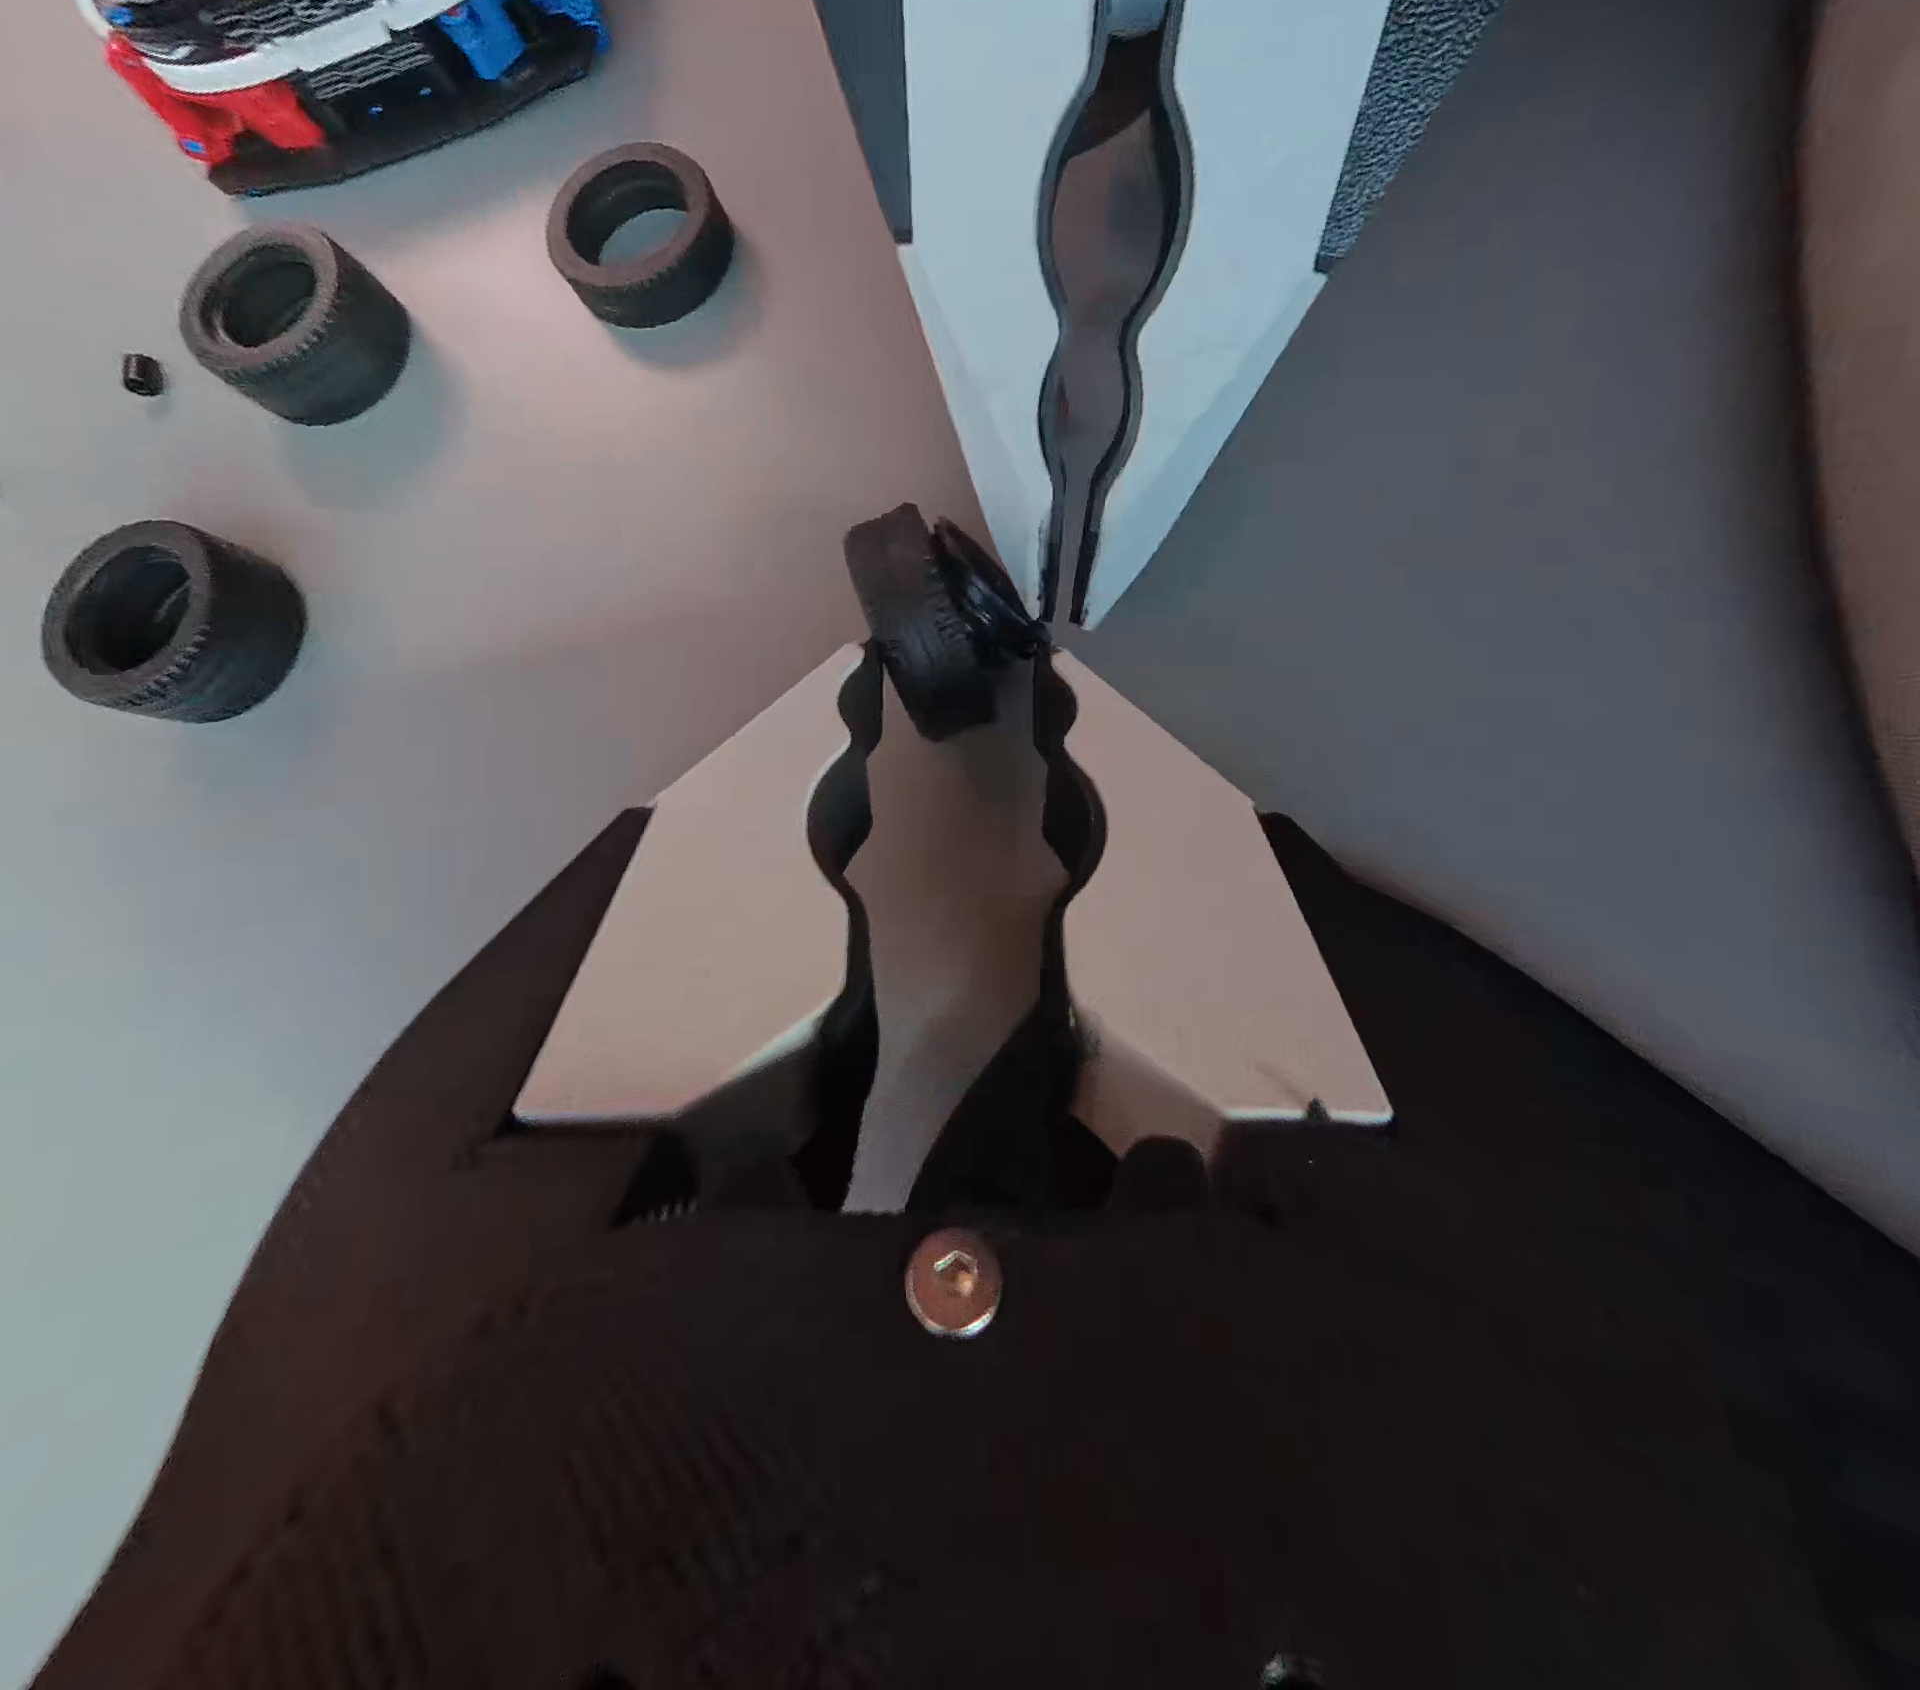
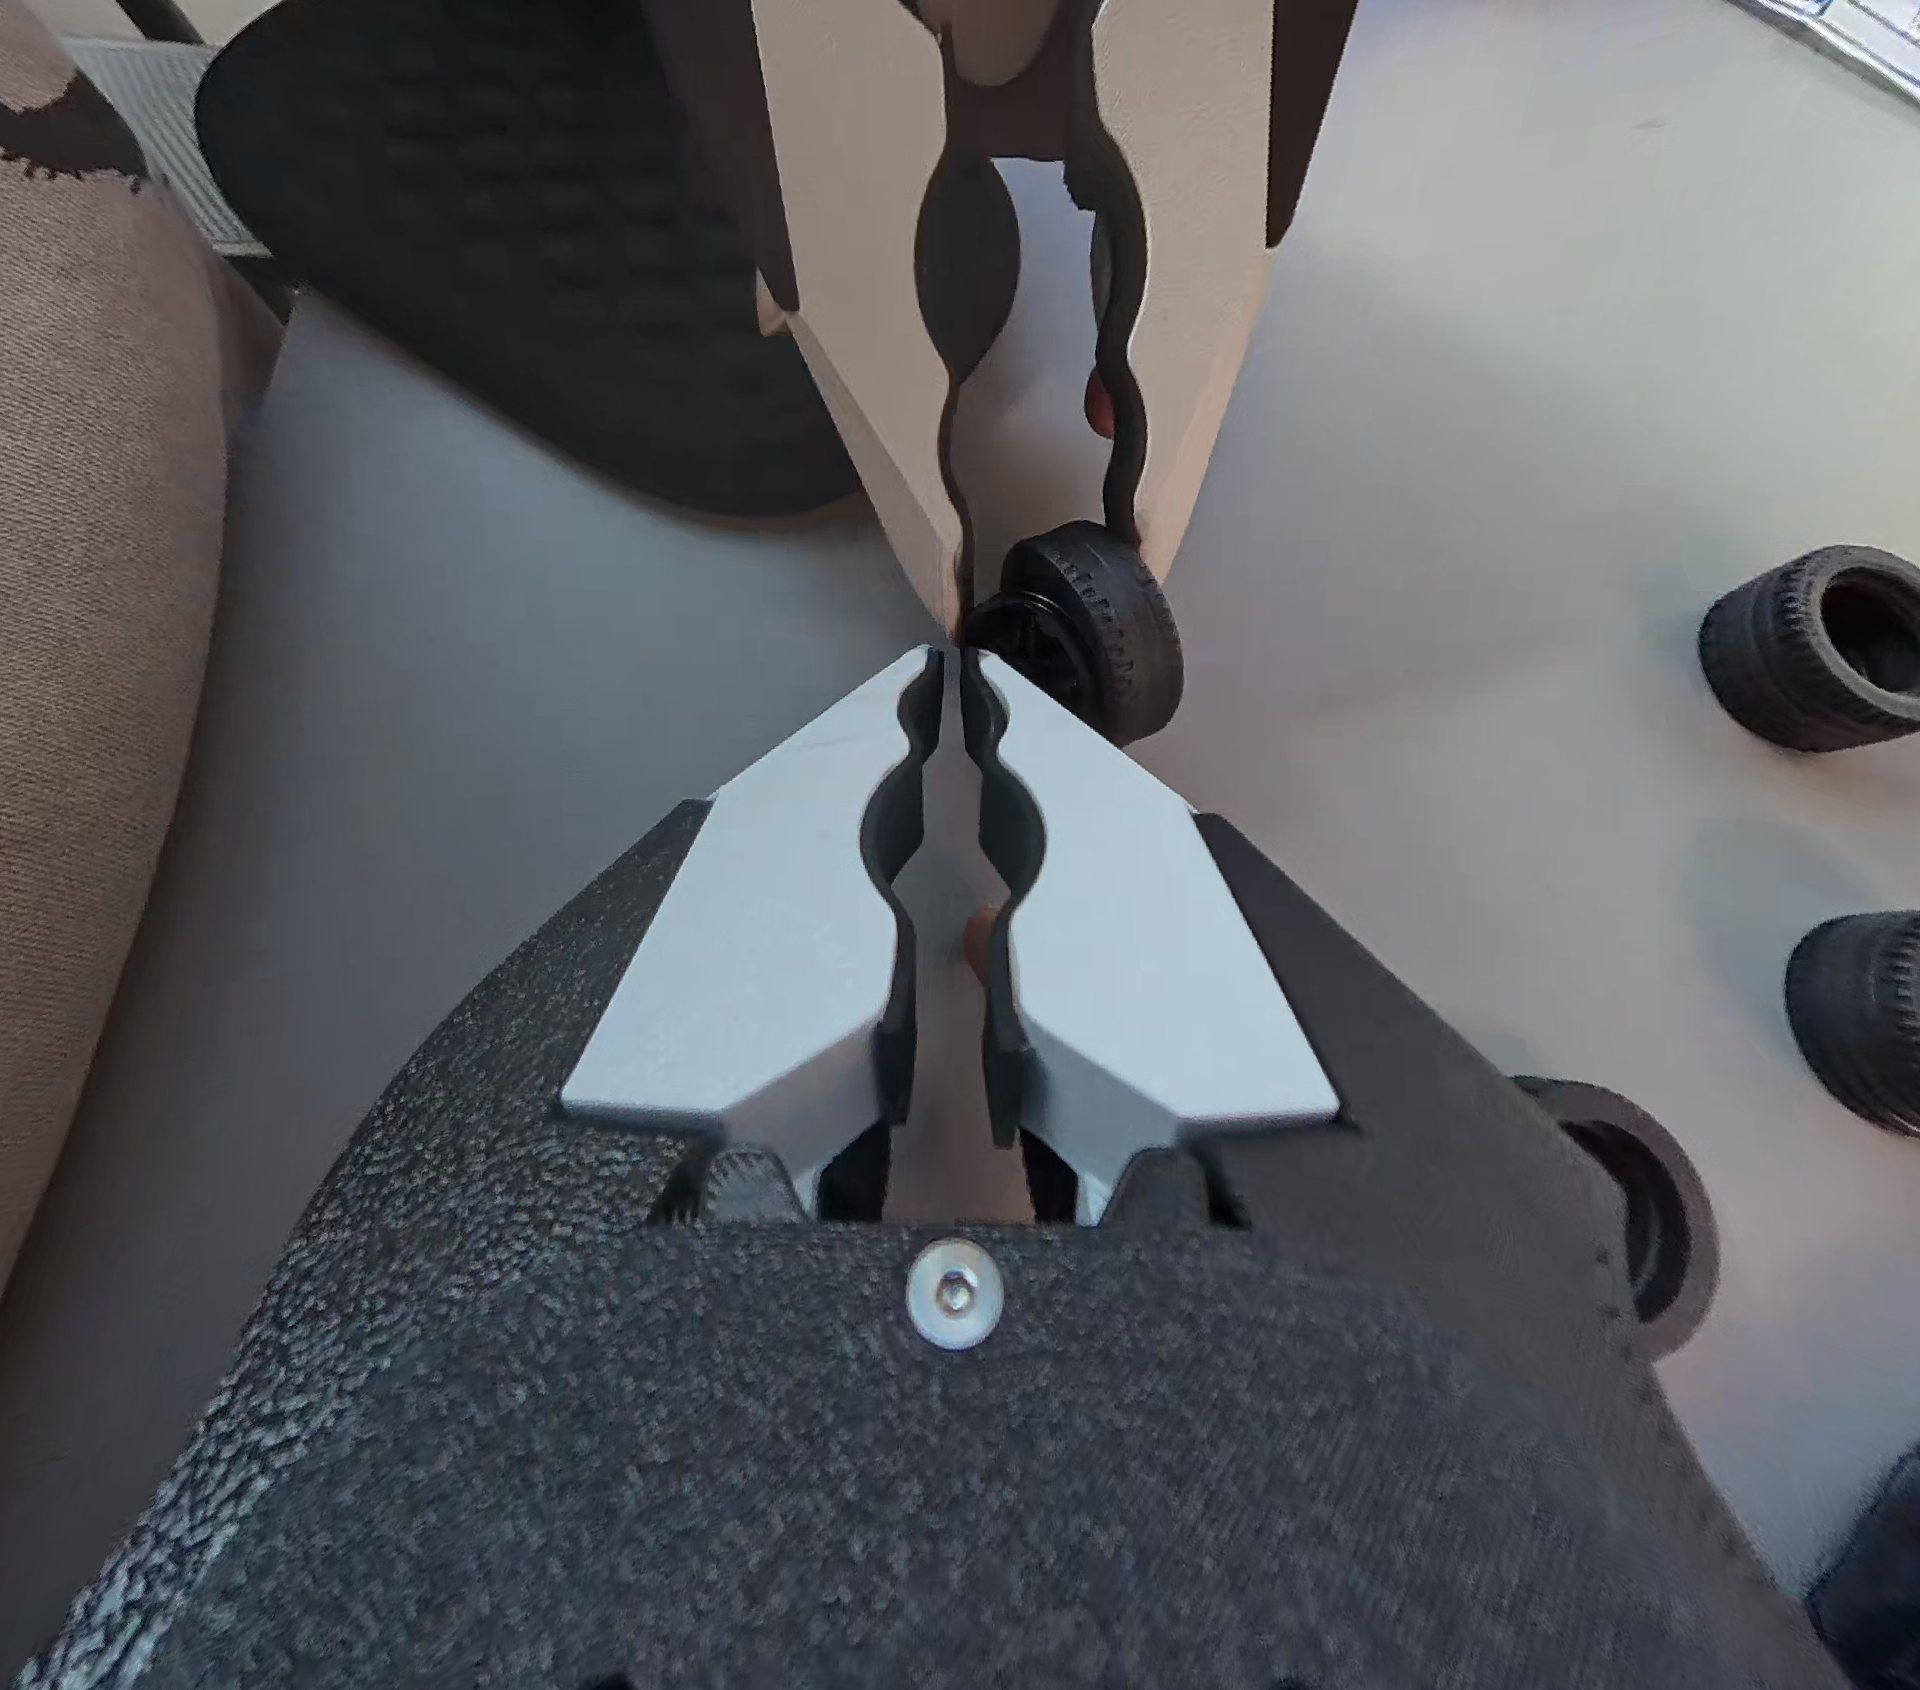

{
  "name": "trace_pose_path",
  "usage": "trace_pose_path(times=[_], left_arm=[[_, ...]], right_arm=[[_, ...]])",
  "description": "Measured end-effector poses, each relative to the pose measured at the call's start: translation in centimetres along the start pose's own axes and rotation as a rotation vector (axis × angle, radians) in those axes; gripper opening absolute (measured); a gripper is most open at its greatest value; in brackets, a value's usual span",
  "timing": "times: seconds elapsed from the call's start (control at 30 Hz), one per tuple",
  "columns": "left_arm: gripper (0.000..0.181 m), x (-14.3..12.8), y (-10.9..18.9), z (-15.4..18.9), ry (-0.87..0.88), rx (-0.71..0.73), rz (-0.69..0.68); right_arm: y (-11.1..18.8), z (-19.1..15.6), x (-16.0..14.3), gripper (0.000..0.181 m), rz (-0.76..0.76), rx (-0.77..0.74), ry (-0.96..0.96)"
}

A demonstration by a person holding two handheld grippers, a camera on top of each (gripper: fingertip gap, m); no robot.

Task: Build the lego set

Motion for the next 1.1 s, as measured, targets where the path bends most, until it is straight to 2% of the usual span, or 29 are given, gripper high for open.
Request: trace_pose_path(times=[0.03, 0.1, 0.17, 0.27, 0.37, 0.43, 0.5, 0.57, 0.63, 0.7, 0.83, 0.97, 1.1], left_arm=[[0.027, 0.1, -0.2, -0.1, 0.016, -0.013, 0.008], [0.024, 0.1, -0.3, -0.2, 0.053, -0.066, 0.021], [0.013, -0.2, -0.4, -0.9, 0.033, -0.044, 0.023], [0.013, -0.1, -0.5, -0.7, -0.002, -0.117, 0.05], [0.012, 0.3, -0.9, -0.8, -0.101, -0.159, 0.041], [0.012, 0.6, -1.0, -0.8, -0.129, -0.215, 0.048], [0.012, 1.1, -1.1, -0.4, -0.161, -0.281, 0.092], [0.012, 1.2, -1.4, -0.5, -0.157, -0.3, 0.104], [0.013, 0.9, -1.3, -0.9, -0.113, -0.305, 0.136], [0.016, 0.8, -0.9, -1.4, -0.053, -0.311, 0.175], [0.021, 0.6, -0.9, -1.7, -0.083, -0.259, 0.177], [0.015, 0.9, -1.2, -2.3, -0.089, -0.211, 0.18], [0.014, 0.8, -1.6, -2.4, -0.084, -0.215, 0.152]], right_arm=[[0.1, 0.1, -0.1, 0.001, 0.009, -0.009, -0.007], [0.7, 0.6, -0.4, 0.001, 0.036, -0.023, -0.028], [1.9, 1.2, -0.6, 0.004, 0.077, -0.014, -0.071], [3.5, 2.7, -0.8, 0.022, 0.122, 0.002, -0.1], [2.3, 3.9, -1.2, 0.049, 0.07, -0.033, 0.026], [1.3, 3.3, -0.8, 0.058, 0.048, 0.014, 0.163], [0.5, 2.9, -0.3, 0.053, 0.018, 0.039, 0.276], [-0.4, 2.9, -0.4, 0.039, -0.037, 0.051, 0.336], [-0.5, 3.2, -0.9, 0.031, -0.067, 0.07, 0.329], [-0.4, 3.5, -1.1, 0.027, -0.022, 0.074, 0.289], [-0.2, 3.7, -1.3, 0.026, 0.029, 0.086, 0.229], [0.1, 4.1, -1.4, 0.025, 0.052, 0.147, 0.127], [0.3, 4.2, -1.6, 0.027, 0.031, 0.17, 0.114]])
Point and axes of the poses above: each gripper's, where its closed fingertips meet, y back along the fingers, x out of its top, z = x × y across the jaws, the point moved 3 cm from there along y, back along the fingers, and after that the axes turned 10 degrees about -z, right-handed, at the moved point
